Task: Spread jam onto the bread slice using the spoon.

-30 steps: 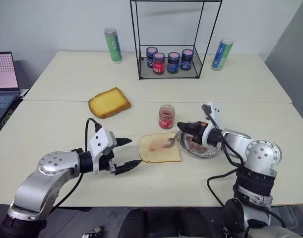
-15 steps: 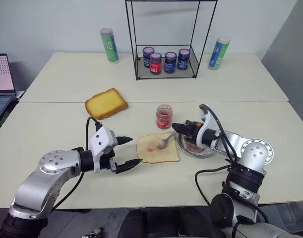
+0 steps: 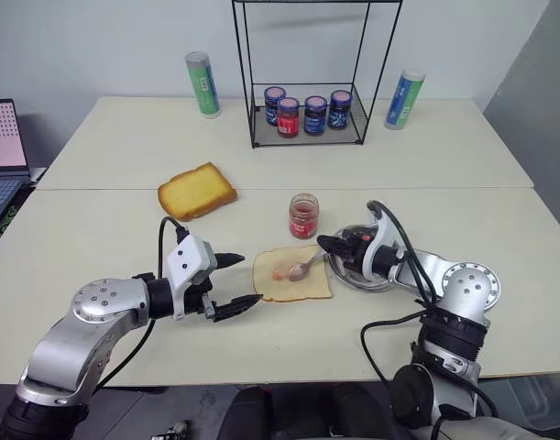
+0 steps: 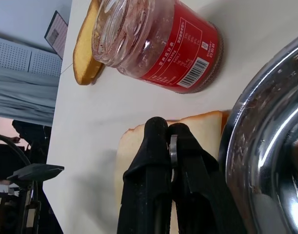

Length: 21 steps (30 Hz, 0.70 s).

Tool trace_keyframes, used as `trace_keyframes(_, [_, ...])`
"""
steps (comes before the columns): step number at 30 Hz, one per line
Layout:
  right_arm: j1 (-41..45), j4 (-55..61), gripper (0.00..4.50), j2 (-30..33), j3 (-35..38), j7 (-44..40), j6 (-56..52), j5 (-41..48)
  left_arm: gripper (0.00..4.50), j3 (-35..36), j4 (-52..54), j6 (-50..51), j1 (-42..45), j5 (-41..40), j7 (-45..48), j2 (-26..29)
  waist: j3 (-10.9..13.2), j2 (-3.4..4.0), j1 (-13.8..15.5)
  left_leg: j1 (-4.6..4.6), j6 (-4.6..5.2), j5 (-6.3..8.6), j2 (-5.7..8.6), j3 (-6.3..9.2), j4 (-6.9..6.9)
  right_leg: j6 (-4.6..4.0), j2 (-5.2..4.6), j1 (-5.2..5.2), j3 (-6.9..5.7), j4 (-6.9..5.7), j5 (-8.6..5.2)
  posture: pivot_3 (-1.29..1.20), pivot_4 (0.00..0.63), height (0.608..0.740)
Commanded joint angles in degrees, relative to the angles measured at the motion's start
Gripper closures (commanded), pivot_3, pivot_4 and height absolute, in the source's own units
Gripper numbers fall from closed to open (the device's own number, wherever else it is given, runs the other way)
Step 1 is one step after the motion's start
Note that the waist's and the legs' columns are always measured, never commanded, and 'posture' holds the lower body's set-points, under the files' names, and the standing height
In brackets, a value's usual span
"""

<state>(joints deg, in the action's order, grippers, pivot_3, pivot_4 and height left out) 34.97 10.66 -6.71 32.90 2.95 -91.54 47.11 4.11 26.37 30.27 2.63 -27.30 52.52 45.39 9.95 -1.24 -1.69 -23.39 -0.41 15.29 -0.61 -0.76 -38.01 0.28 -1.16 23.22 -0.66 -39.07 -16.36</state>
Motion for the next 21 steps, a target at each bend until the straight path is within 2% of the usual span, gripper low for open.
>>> trace_keyframes(1, [2.8,2.8,4.42,-2.6,1.7,1.1,-1.0,4.0,0.15,0.4,0.7,-1.2,0.3,0.1,0.2,0.2,0.0,0.0,0.0,0.0,0.0,0.0,0.0,0.0,0.0,0.0,0.0,0.0,0.0,0.0,0.0,0.0,0.15,0.74])
trace_keyframes(8, [4.1,1.2,4.42,-5.4,3.4,2.9,-0.7,5.2,0.15,0.8,0.7,-0.9,0.8,0.0,0.3,0.5,0.0,0.0,0.0,0.0,0.0,0.0,0.0,0.0,0.01,0.0,0.0,0.0,0.0,0.0,0.0,0.0,0.15,0.74])
trace_keyframes(11, [5.7,1.0,4.42,-4.3,5.6,2.9,-0.6,6.8,0.15,0.8,1.0,0.1,2.2,-0.6,0.7,1.0,0.0,0.0,0.0,0.0,0.0,0.0,0.0,0.0,0.01,0.0,0.0,0.0,0.0,0.0,0.0,0.0,0.15,0.74])
trace_keyframes(17, [2.8,5.7,4.42,4.9,6.6,0.0,-1.0,17.5,0.15,-3.4,1.4,3.2,10.8,-1.8,2.0,0.3,0.0,0.0,0.2,0.0,0.0,0.0,0.0,0.02,0.0,0.0,0.02,-0.01,-0.02,0.01,0.0,0.0,0.15,0.74])
trace_keyframes(21, [-0.5,8.3,4.42,11.7,8.9,0.6,-0.6,20.0,0.15,-8.1,1.0,4.8,17.2,-1.7,2.4,-1.9,0.0,-0.03,0.7,-0.09,0.0,0.0,0.09,-0.03,-0.03,0.01,-0.05,-0.04,0.02,0.12,0.0,0.0,0.15,0.74])
